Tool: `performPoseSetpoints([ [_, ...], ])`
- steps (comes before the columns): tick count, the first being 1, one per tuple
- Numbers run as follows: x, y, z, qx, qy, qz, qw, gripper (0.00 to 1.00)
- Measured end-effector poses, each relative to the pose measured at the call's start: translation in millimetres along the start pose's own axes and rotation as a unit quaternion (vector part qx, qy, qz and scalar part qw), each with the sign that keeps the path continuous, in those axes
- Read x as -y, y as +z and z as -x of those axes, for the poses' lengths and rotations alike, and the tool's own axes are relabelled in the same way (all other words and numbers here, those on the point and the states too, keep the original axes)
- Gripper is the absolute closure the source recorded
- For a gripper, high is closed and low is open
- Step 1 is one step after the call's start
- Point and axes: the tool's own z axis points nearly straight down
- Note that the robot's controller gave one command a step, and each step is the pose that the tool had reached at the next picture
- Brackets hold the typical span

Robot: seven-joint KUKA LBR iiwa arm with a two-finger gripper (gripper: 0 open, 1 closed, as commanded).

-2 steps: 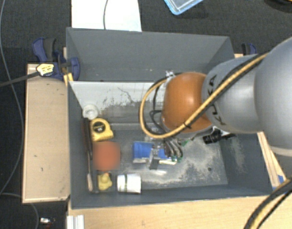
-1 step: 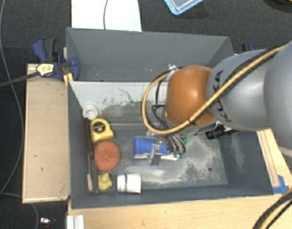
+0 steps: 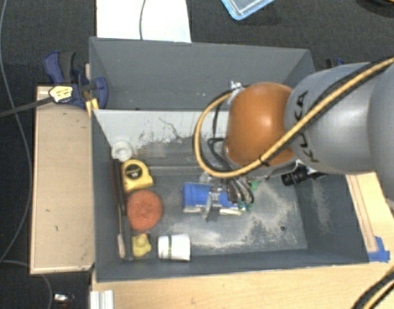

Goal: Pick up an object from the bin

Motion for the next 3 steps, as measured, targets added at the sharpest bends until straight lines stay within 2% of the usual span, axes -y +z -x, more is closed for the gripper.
performPoseSetpoints([
  [3,0,-69,1.9,0.0035,0.002,0.001,1.0,1.0],
])
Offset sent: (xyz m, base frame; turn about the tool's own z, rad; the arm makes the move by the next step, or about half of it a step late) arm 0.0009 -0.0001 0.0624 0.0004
